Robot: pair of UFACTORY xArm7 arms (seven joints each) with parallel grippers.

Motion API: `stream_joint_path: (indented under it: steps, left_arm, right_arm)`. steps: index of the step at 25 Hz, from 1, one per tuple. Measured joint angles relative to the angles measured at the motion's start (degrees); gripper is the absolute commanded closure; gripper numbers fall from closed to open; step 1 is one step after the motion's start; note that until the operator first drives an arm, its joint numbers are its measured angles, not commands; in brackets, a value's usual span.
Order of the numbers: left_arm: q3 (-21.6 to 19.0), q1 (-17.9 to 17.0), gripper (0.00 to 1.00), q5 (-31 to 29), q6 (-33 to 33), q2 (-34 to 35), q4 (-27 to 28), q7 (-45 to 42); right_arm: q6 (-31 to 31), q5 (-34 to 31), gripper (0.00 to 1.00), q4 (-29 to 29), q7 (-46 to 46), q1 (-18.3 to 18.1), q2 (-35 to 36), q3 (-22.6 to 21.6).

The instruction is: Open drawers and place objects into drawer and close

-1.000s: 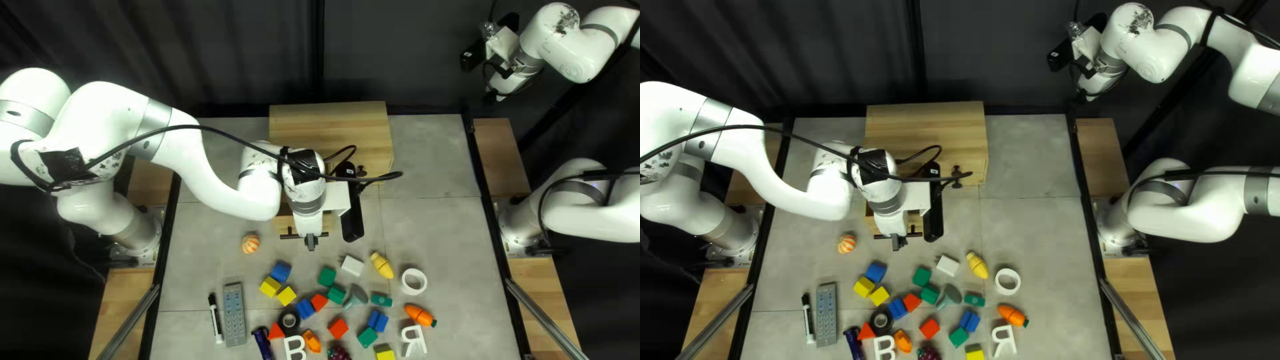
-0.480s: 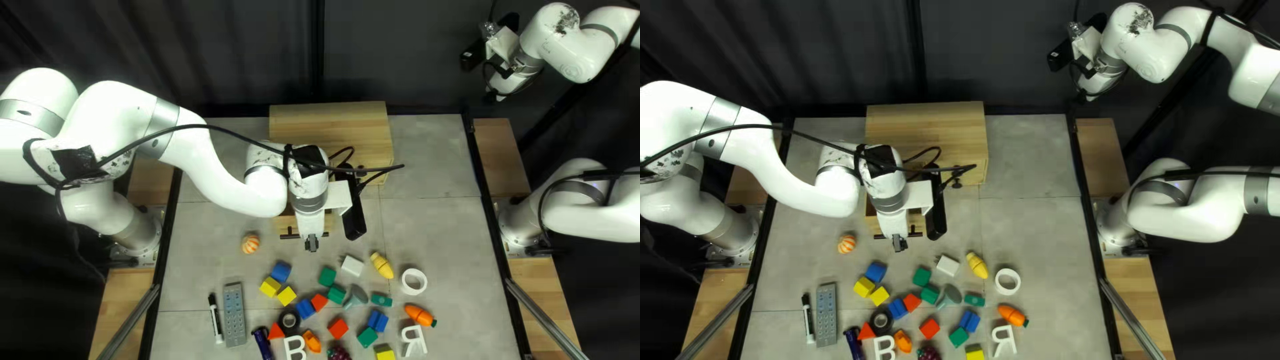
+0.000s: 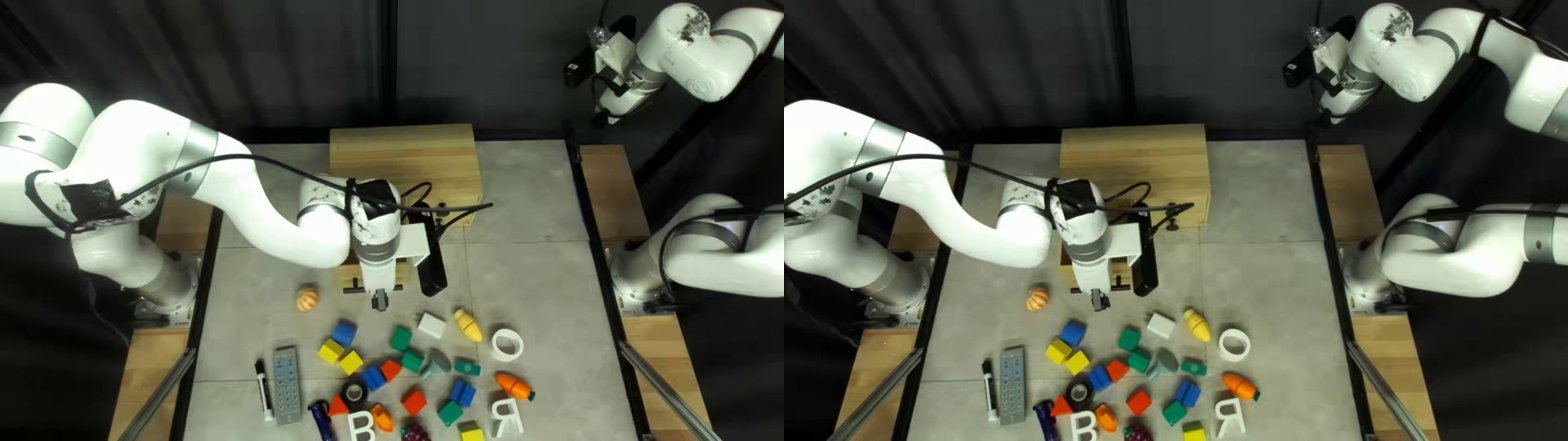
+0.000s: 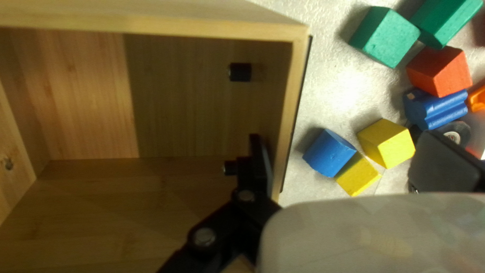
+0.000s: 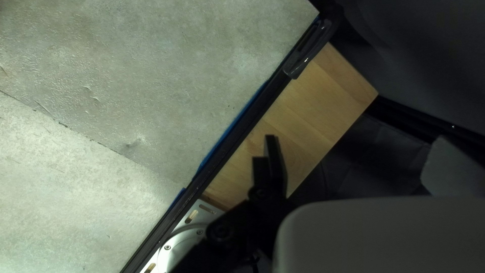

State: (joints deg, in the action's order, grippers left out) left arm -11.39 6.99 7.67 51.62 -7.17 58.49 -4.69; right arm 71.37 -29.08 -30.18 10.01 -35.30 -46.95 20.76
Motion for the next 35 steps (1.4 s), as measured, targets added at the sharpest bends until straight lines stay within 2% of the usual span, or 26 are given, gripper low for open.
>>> stream_joint_path:
  steps: [29,35]
  left_arm:
    - [-0.51,-0.74,0.0,-0.75,0.63,0.46,0.19,-0.88]
    - [0.13,-0.16,0.0,-2.22,3.58,2.51,1.05,-0.74]
  right_arm:
    - [0.0,0.0,0.0,0.0,0.0,0.0,0.0,0.0]
    - [0.0,0.0,0.0,0.0,0.0,0.0,0.0,0.0]
